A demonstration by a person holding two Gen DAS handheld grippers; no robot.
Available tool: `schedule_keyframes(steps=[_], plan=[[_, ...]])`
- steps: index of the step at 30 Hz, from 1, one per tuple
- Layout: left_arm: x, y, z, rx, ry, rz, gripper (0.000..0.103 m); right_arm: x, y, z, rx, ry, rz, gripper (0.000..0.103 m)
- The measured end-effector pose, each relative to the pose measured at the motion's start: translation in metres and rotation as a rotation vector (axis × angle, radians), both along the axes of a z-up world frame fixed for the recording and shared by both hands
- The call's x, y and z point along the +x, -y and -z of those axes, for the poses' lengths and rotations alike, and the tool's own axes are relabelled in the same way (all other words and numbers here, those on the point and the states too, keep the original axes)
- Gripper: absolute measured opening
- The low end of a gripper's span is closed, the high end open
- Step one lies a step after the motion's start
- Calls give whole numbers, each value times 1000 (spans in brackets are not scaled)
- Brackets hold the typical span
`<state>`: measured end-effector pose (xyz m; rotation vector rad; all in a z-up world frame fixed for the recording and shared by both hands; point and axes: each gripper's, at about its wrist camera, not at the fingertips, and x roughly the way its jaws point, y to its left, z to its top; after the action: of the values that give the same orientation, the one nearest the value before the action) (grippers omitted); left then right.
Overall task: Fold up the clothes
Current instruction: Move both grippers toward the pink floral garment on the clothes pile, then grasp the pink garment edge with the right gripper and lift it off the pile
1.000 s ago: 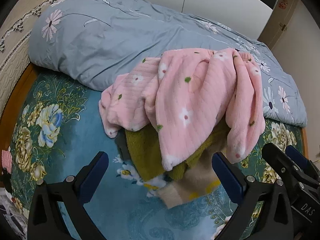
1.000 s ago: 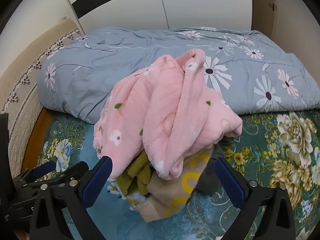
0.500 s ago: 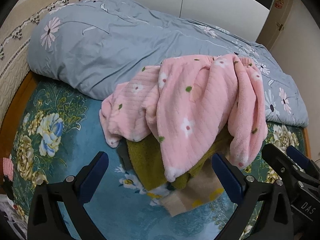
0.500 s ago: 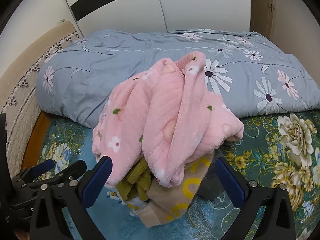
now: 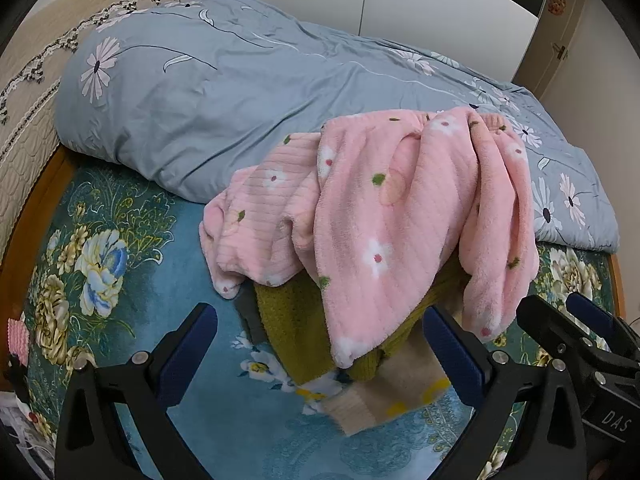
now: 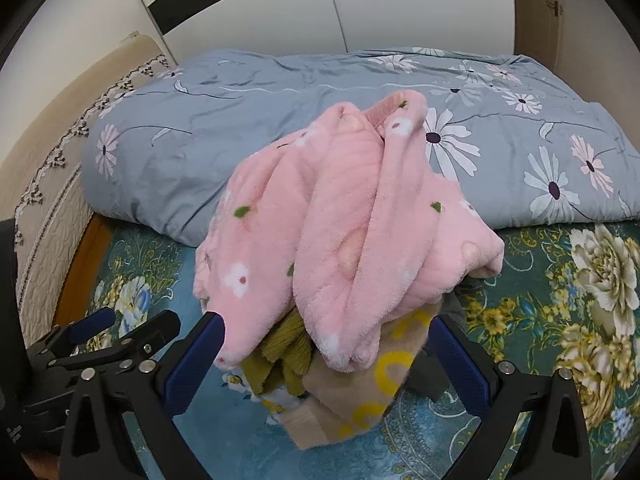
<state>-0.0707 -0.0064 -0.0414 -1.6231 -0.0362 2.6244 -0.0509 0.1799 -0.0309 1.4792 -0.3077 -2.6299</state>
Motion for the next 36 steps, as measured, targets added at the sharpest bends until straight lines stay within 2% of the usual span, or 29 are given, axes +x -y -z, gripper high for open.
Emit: schedule_keyframes(steps=[11, 17, 21, 25, 27, 29, 32, 36], plan=[[-5, 11, -2, 56, 7, 3, 102, -7, -3, 2, -5, 10, -20, 103], [0, 48, -12, 67, -19, -66, 102, -44, -15, -10, 17, -1, 4, 103], [9, 71, -13, 69, -17, -100, 102, -79, -17, -2, 25, 29, 31, 100], [23, 88, -10, 47, -2, -122, 102, -107, -24, 15, 0, 88, 100, 81], [32, 99, -6, 38, 14, -144, 102, -118, -28, 27, -36, 146, 127, 65], [40, 110, -5, 39, 24, -167, 102, -123, -34, 37, -68, 192, 162, 39], [49, 123, -6, 35, 27, -191, 102, -119, -40, 31, -99, 187, 183, 19], [61, 136, -12, 46, 22, -215, 102, -100, -40, -3, -135, 101, 126, 14]])
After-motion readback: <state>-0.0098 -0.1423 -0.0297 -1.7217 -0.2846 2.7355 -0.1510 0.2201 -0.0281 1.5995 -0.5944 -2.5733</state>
